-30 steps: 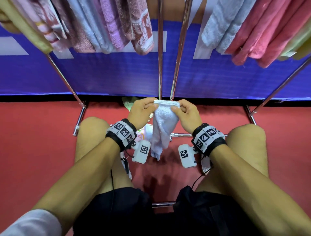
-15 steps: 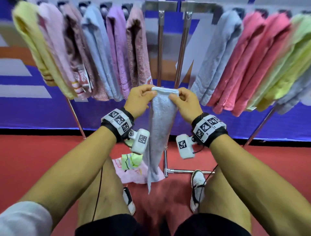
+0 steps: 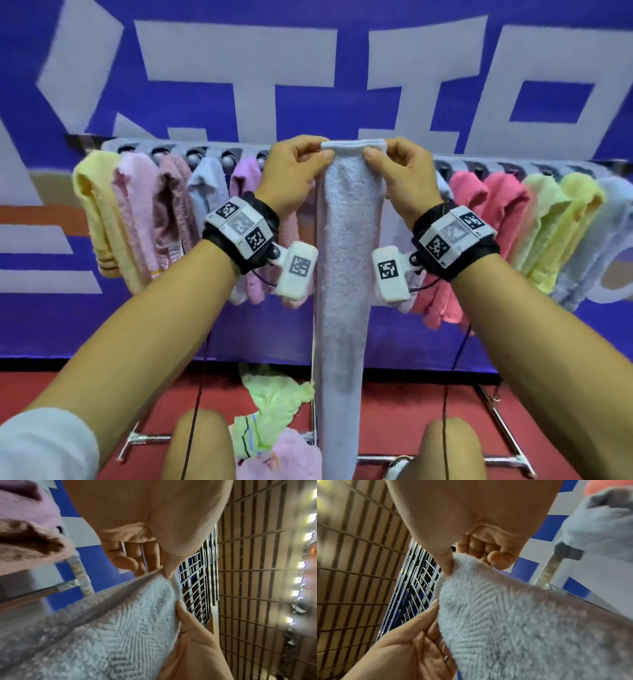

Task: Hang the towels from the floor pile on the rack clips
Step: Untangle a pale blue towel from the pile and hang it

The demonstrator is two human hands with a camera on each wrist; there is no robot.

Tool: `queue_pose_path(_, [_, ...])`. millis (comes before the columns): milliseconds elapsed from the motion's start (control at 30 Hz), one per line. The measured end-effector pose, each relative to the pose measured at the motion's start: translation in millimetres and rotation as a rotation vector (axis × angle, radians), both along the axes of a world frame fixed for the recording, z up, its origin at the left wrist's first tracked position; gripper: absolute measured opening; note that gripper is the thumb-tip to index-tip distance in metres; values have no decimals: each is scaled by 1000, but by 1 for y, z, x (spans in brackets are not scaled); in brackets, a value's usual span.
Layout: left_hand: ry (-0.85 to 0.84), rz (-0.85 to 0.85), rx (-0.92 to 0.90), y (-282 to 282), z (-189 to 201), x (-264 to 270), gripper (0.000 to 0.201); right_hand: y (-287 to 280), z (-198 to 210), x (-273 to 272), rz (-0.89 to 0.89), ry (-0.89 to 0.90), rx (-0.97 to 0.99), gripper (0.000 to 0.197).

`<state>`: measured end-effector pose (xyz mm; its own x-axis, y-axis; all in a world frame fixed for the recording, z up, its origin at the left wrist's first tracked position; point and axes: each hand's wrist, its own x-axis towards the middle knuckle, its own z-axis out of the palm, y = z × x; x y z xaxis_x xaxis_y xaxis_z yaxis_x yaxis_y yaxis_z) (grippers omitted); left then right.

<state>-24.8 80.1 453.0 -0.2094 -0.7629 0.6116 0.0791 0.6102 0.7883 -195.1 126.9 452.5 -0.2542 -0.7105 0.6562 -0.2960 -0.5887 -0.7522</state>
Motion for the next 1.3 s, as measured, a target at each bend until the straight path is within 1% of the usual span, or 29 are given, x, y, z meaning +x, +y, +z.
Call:
queue_pose_path(67, [35,-23,-4,-6,12,-7,13,-5,13,-2,-7,-15,-31,10])
queue_pose_path(133, [40,-46,18,-13,11,-14,13,-14,12,-2,24,-12,33,16])
queue_pose_path(200, [33,-67,22,-20,0,-18,16,-22,0,0,147,47,124,31])
queue_pose_path(233, [32,-78,18,-22,-6,-20,19,-22,-7,1,206,90,144,35])
queue_pose_path(300, [36,-93,14,-25,-16,-21,22,-22,-17,3,237,145,123,29])
queue_pose_path(367, [66,-99,31,-25,-21,-22,20,-22,-20,6,227,119,93,26])
queue_pose_path(433, [135,-79,48,-25,-26,-23,15,-24,-21,10,194,107,69,25])
queue_pose_path(467, [190,-60,62,-25,-28,-24,18,-26,-21,11,177,118,65,23])
queue_pose_path(500, [244,-51,81,-23,-31,-25,24,-28,-20,12,167,134,66,22])
queue_pose_path(567, [311,-74,120,-16,-35,-28,48,-32,-19,10,135,161,72,24])
queue_pose_path(633, [256,-101,122,-15,-43,-36,72,-35,-20,4,71,153,67,23])
queue_pose_path(700, [152,-64,100,-18,-54,-44,84,-37,-20,-4,24,119,63,22])
queue_pose_path(733, [114,-62,121,-21,-60,-47,87,-37,-19,-8,9,118,52,23])
queue_pose_path(767, [89,-94,172,-24,-67,-49,86,-36,-17,-10,-7,125,37,24])
queue_pose_path(800, [50,-143,231,-27,-75,-50,80,-34,-13,-12,-22,131,24,25])
queue_pose_path(867, [-77,-218,300,-31,-92,-52,56,-29,-3,-17,-47,106,9,24])
queue_pose_path(900, [-144,-225,312,-33,-101,-52,43,-28,3,-20,-67,81,5,21])
queue_pose_path(933, [-194,-234,320,-34,-108,-53,34,-25,9,-24,-91,54,0,18])
queue_pose_path(1033, [-270,-315,398,-31,-123,-56,24,-23,21,-40,-158,9,-26,18])
queue_pose_path(1133, [-325,-362,426,-29,-128,-57,12,-21,24,-64,-288,-10,2,20])
queue_pose_path(1167, [-330,-359,430,-29,-128,-56,14,-19,24,-75,-344,-35,-5,20])
queue_pose_path(1233, [-275,-348,456,-33,-126,-53,33,-12,19,-98,-518,-82,33,24])
queue_pose_path(1267, [-233,-352,477,-34,-123,-52,38,-8,12,-110,-619,-72,103,27])
queue_pose_path(1300, [-189,-367,493,-33,-116,-52,37,-4,3,-120,-704,-31,196,27])
